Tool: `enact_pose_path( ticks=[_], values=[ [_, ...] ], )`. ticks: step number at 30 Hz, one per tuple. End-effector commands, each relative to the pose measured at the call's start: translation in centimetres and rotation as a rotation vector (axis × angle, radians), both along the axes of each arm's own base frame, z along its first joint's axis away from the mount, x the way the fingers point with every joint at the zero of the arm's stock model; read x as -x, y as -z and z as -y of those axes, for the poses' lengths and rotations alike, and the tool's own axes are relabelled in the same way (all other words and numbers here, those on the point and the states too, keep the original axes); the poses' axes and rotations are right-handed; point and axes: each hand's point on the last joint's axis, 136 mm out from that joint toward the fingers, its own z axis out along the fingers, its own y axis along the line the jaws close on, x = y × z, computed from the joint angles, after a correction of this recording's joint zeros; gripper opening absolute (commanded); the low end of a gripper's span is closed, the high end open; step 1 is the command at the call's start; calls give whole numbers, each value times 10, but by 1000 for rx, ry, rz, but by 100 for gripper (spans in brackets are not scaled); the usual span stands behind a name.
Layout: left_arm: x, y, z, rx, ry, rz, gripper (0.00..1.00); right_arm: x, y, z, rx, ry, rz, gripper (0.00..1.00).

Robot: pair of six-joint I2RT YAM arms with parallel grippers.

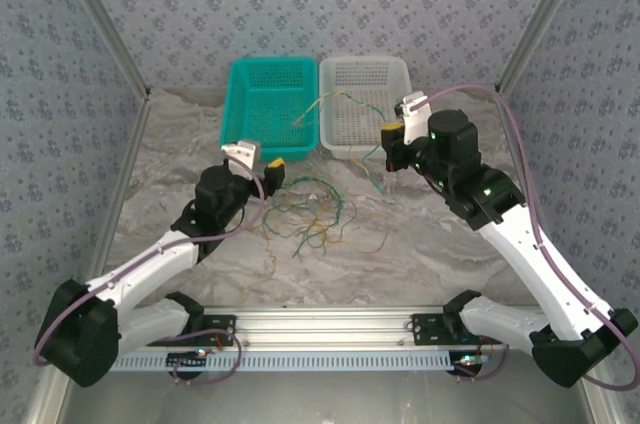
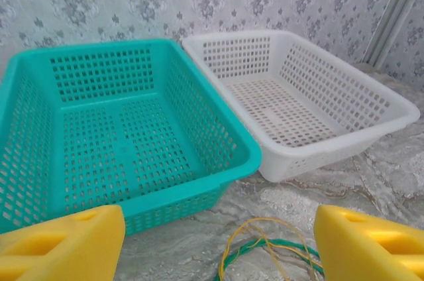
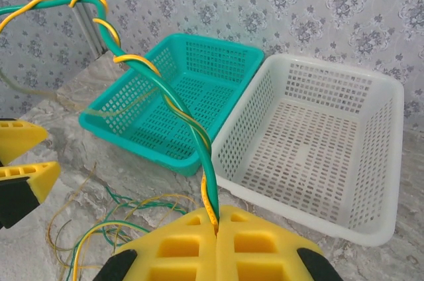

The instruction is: Untangle the cables

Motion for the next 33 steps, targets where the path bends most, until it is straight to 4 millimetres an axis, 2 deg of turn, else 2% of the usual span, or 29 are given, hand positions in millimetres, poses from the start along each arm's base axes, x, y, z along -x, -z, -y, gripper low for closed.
enact_pose_path(
  ticks=[1, 3, 8, 13, 18, 21, 27, 33],
  values=[
    [7, -28, -9, 41, -5, 128, 76, 5, -20, -3, -15, -37, 69, 0],
    [14, -37, -9, 66, 32, 167, 76, 4, -11, -5, -3, -48, 63, 0],
    [32, -67, -6, 125, 148, 254, 77, 1, 28, -15, 42, -106, 12, 0],
    [53, -100, 5, 185, 291, 312, 76, -1, 48, -16, 103, -125, 9, 0],
    [72, -127, 24, 213, 457, 331, 79, 6, 63, -28, 133, -213, -6, 0],
    [77, -133, 38, 188, 558, 298, 80, 4, 70, -29, 149, -211, -13, 0],
    [76, -128, 58, 165, 690, 207, 81, -1, 78, -26, 165, -183, -18, 0],
    [64, -101, 69, 134, 721, 113, 82, 0, 71, -22, 131, -164, 6, 0]
  ],
)
